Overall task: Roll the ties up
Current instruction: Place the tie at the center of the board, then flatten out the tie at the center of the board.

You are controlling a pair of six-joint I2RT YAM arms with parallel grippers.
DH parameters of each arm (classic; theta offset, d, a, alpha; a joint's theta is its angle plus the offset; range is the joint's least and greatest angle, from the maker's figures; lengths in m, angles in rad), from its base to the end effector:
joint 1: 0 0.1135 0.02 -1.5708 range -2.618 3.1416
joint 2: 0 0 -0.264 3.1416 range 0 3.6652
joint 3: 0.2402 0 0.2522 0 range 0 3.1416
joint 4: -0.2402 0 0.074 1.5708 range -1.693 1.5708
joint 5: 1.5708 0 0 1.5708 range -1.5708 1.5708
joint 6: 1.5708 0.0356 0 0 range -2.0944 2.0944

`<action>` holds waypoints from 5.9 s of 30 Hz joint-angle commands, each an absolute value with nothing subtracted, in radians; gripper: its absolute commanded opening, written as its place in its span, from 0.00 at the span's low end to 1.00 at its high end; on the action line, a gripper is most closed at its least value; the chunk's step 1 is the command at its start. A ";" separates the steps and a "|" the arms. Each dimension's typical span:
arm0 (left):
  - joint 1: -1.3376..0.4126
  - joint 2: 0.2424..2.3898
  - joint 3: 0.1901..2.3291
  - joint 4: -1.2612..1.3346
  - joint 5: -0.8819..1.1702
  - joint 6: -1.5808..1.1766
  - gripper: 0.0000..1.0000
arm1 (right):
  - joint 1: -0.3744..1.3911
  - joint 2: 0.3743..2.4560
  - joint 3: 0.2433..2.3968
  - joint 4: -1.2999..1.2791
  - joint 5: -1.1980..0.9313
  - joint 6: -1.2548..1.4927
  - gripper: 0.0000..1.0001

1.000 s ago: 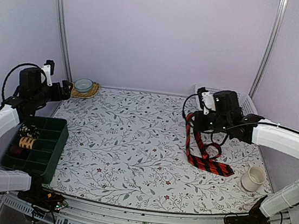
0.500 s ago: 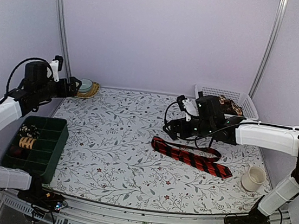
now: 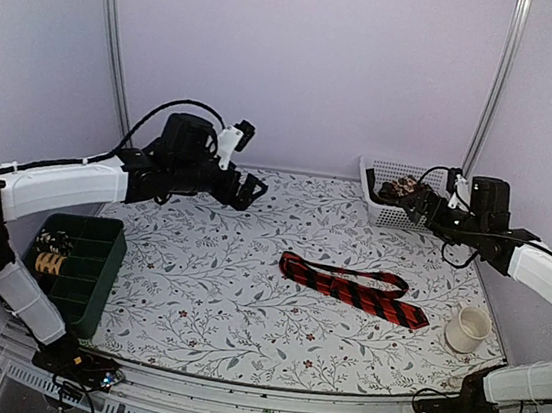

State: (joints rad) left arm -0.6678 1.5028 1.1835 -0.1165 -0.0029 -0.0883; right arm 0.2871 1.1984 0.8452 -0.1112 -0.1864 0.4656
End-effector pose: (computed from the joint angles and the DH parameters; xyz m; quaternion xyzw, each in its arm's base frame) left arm 0.2771 -0.2184 0.3107 0.2402 0.8083 -0.1973 0.5000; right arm 0.2590 0.0833 0.2822 0.0268 0.8481 0.2659 0.4574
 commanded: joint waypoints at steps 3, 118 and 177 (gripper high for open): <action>-0.825 1.817 1.464 -0.121 0.012 0.117 1.00 | 0.121 1.148 0.826 -0.164 -0.204 0.509 1.00; -0.694 1.482 0.861 0.053 -0.909 -0.578 1.00 | 0.305 1.367 0.556 -0.019 -0.381 0.622 0.96; -0.546 1.169 0.733 0.087 -0.698 -0.456 1.00 | 0.482 1.790 1.094 -0.524 -0.285 0.406 0.98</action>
State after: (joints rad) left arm -0.5606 1.1751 0.7132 0.0921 -0.7139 -0.4702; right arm 0.4820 1.7092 1.1000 -0.4847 -0.2722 0.4469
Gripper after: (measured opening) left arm 0.998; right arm 0.981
